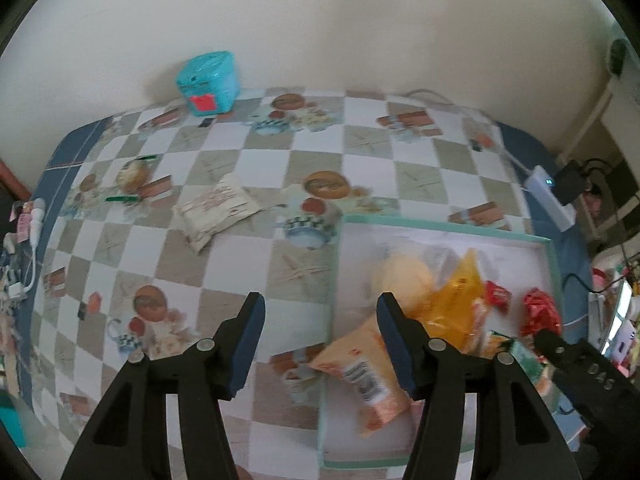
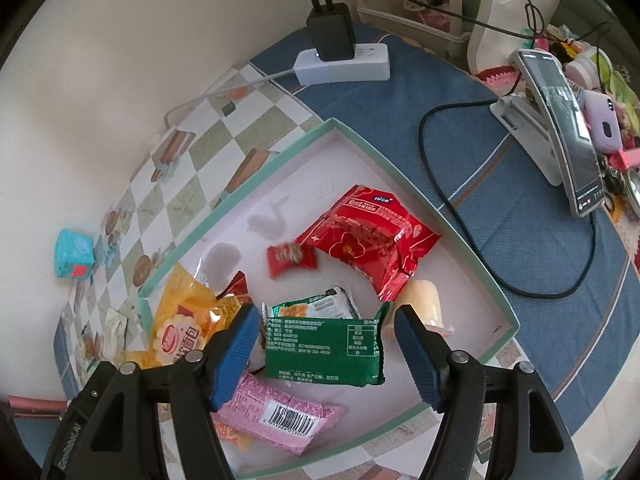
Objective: Organize snacks
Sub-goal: 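Open both tools to release the packs into the tray, then withdraw both open tools and move them over the last snacks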
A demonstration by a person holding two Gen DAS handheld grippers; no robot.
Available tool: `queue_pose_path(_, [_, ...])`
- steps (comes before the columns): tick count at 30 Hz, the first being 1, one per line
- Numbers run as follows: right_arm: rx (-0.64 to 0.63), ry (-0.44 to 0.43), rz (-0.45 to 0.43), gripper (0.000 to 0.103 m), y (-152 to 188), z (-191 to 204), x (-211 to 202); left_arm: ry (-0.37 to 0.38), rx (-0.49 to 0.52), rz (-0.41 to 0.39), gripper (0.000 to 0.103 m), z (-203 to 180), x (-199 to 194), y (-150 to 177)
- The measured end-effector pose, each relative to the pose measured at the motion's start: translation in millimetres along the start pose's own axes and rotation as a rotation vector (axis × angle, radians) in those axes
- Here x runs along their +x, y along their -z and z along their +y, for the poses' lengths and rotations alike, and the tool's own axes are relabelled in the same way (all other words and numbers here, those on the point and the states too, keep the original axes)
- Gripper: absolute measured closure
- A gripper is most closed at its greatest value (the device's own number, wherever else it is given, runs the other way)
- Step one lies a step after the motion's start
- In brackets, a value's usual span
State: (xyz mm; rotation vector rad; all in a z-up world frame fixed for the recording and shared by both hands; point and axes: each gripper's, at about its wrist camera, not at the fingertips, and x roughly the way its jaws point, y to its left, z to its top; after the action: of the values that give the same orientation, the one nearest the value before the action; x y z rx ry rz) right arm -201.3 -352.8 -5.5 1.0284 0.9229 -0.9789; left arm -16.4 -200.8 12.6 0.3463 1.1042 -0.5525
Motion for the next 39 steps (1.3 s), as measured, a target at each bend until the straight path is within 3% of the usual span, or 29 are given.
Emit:
queue_pose_path(1, [-0.003,0.001,-0.001,0.029,0.3,0.7,-0.4,-0.009,-0.004,0.002,0.043,2.5,0.7,0.3])
queue_pose_path(4, [-0.012,0.002,-0.002,0.029,0.8,2.4,-0.6,-0.046,-0.009,0.003,0.01,9.1,3.3,0.8])
queue_pose_path(6, [-0.018,0.002,-0.001,0.025,1.3,3.6,0.8,-0.074,-0.011,-0.006,0.01,13.4,3.5,0.8])
queue_pose_path(7, [-0.02,0.002,-0.002,0.017,1.3,3.8,1.3,-0.079,-0.014,-0.006,0.01,15.3,3.5,0.6])
queue_pose_path(13, [-0.045,0.006,-0.015,0.014,2.7,8.0,0.0,-0.109,-0.033,-0.009,0.01,24.0,5.8,-0.2])
queue_pose_path(16, [-0.054,-0.004,-0.026,0.0,3.3,10.6,-1.2,-0.121,-0.036,-0.007,0.01,27.5,7.0,0.2])
queue_pose_path(39, [-0.15,0.007,-0.067,0.0,15.7,41.6,-15.5,-0.167,-0.097,-0.019,0.009,73.8,0.1,-1.7])
